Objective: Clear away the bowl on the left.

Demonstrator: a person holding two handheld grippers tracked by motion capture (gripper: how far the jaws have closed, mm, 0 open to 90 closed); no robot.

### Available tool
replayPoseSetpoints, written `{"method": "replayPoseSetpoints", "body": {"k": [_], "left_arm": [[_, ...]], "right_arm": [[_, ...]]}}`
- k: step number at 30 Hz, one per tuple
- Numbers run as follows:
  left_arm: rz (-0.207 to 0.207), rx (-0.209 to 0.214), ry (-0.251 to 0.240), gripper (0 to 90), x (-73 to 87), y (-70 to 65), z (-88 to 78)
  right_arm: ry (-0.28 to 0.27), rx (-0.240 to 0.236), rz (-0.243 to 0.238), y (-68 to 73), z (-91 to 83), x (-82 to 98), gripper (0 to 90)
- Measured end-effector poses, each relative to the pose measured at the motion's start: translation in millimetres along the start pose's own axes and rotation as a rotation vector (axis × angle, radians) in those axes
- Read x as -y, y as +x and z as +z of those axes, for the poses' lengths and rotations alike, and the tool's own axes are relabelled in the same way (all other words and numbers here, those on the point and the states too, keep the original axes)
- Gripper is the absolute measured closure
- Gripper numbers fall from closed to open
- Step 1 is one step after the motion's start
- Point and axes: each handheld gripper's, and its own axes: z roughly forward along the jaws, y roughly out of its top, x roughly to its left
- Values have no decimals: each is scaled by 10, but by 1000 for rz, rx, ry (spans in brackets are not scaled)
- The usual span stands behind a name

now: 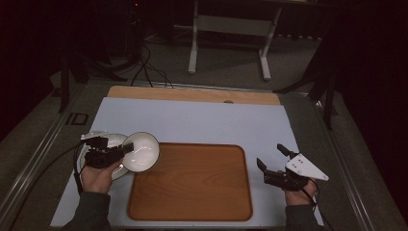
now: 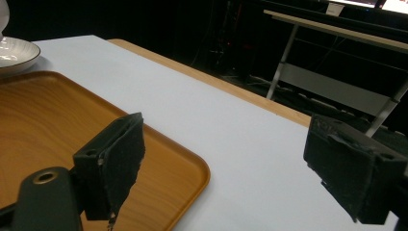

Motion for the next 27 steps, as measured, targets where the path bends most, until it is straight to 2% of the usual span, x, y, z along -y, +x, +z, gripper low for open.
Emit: {"method": "replayPoseSetpoints", "body": {"k": [27], "left_arm": [[20, 2, 34, 812, 42, -115, 146]], "right_arm": [[0, -1, -3, 1, 2, 1, 138]]}}
